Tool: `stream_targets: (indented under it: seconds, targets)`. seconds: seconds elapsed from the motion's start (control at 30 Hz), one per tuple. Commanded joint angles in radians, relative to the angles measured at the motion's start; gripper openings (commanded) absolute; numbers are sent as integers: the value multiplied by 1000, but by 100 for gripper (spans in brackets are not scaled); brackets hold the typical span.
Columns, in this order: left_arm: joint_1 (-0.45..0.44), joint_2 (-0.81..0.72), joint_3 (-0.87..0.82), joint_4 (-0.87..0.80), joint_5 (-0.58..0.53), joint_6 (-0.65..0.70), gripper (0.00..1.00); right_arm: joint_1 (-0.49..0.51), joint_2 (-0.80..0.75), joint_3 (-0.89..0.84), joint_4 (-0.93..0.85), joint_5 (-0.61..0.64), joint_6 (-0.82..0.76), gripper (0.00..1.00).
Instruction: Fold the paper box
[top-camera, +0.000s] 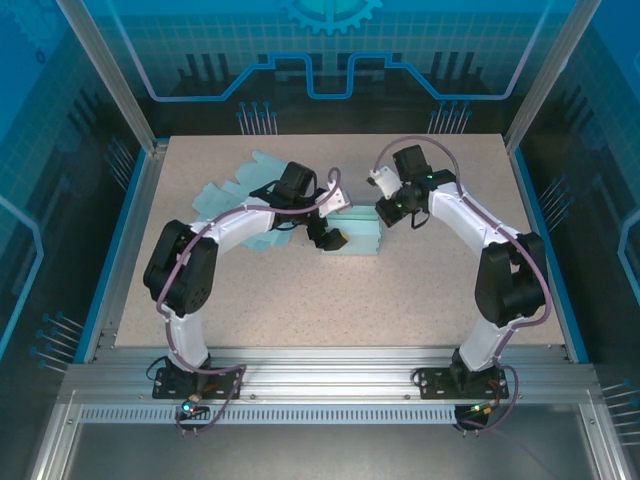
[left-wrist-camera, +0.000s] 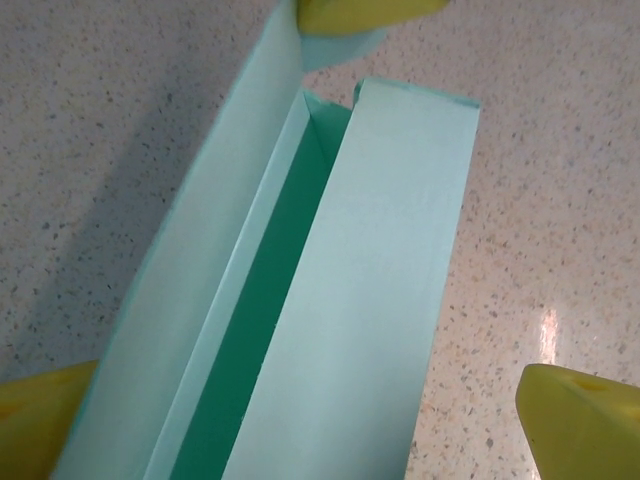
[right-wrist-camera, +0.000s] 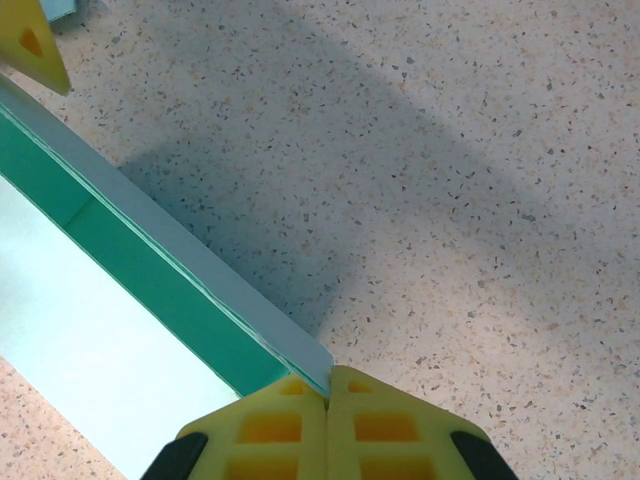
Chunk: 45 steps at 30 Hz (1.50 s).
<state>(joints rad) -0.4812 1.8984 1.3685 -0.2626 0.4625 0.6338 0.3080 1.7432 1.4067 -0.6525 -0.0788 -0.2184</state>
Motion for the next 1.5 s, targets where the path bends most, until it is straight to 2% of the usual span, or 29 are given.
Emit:
stream_targets:
  seconds: [0.0, 0.2, 0.3, 0.37, 0.43, 0.63, 1.47]
  targets:
    - [-14, 19, 6, -49, -48, 47, 97, 16, 13, 32, -29, 7, 20, 0]
    - [-26, 37, 4, -19, -133, 25, 78, 20, 10, 41, -40, -8, 46, 0]
    - [-28, 37, 3, -2, -154, 9, 70, 22, 21, 76, -85, -25, 102, 0]
    - [-31, 37, 3, 6, -162, 3, 68, 27, 21, 70, -82, -34, 139, 0]
    - [-32, 42, 4, 20, -175, -16, 60, 33, 18, 59, -75, -31, 187, 0]
    - [-34, 56, 13, 21, -180, -46, 56, 49, -5, 12, -33, -11, 282, 6]
    - [-36, 62, 20, 13, -185, -54, 58, 92, -3, -11, -13, 132, 475, 0]
